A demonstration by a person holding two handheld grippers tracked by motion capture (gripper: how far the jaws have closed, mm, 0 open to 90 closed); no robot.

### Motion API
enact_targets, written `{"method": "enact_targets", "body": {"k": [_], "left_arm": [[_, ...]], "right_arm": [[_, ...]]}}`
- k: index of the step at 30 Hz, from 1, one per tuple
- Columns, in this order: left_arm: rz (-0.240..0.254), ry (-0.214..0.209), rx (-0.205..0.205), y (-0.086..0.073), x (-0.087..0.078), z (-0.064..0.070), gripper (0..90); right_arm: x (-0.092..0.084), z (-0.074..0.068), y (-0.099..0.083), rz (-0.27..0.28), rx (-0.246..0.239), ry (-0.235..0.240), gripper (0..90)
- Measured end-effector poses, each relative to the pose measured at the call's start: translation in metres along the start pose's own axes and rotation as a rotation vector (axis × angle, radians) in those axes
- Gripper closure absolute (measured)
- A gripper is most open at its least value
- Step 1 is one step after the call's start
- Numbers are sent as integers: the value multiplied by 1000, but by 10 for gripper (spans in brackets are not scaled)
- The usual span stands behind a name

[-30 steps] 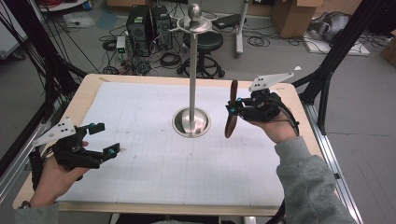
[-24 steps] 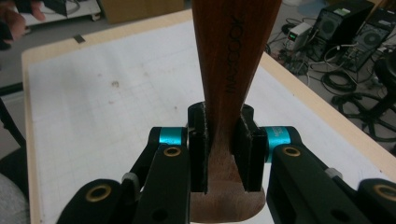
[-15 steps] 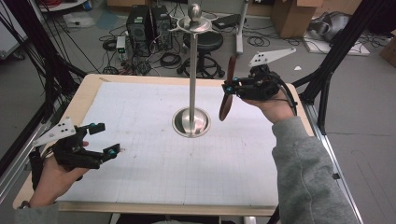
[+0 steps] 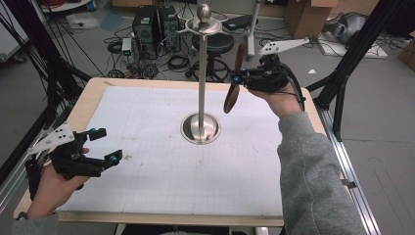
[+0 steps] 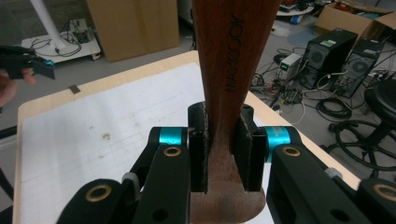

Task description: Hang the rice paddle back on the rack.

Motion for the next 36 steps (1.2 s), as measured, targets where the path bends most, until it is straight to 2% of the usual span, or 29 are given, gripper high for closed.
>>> {"method": "enact_targets", "body": {"k": [5, 12, 17, 24, 28, 36], "left_arm": [[-2, 1, 2, 0, -1, 1, 18], [6, 7, -2, 0, -5, -1, 18], [10, 6, -4, 0, -6, -2, 18], [13, 4, -5, 0, -9, -1, 18], [18, 11, -16, 0, -13, -5, 18], [22, 21, -18, 1, -18, -8, 18]], "right_arm": [[3, 6, 2, -9, 18, -8, 772], [5, 16, 9, 14, 32, -19, 772], [8, 15, 17, 19, 20, -8, 772], [11, 17, 24, 26, 18, -16, 772], [13, 17, 28, 61, 13, -15, 772], [15, 17, 28, 47, 8, -20, 772]]}}
Point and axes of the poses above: each handheld gripper's, and its own axes: x roughly forward along the jaws, y roughly out of its top, z roughly to its right, the point moved 4 cm from there along x, roughly forward along the jaws, and after that the axes turned 14 degrees about -x, right-handed, at the moved point
